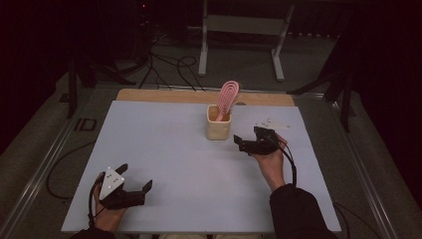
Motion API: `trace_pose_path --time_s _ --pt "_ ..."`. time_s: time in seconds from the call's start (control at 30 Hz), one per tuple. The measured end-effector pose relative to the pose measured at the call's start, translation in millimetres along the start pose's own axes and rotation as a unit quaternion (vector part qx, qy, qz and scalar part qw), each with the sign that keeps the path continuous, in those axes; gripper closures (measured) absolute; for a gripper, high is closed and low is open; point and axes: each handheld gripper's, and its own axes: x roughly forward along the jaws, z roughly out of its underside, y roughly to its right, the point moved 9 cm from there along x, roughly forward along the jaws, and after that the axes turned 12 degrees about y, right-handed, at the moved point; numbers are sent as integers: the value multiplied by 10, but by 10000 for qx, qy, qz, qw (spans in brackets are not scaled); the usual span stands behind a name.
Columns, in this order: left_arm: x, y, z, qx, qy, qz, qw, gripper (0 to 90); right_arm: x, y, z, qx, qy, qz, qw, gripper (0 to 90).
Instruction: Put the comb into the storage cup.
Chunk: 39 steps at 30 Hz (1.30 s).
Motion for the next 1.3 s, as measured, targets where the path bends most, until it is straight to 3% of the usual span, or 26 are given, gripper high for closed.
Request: trace_pose_path --time_s 0.1,0.13,0.33,0.5,0.7,0.87,1.3 --pt "0 -2 -1 -3 3 -13 10000 1 -77 -22 13 -102 52 12 9999 93" --pt "-1 -2 -2 -1 3 -22 10000 1 -153 -34 57 -252 31 25 9997 93" --pt "0 -7 0 -19 -1 -44 10000 1 -378 -26 170 -404 43 56 9992 93" --pt "-5 -10 -5 -9 2 -60 10000 1 -497 41 249 -381 -69 68 9992 93" --pt "-25 -41 -25 -37 58 -105 9999 1 -714 67 319 -441 108 86 9989 94" --pt "-39 -59 -47 -24 110 -174 9998 1 -917 101 442 -311 272 57 9991 94" --pt "-68 -56 -103 62 220 -171 9996 0 -1151 106 586 -414 588 115 9973 93"
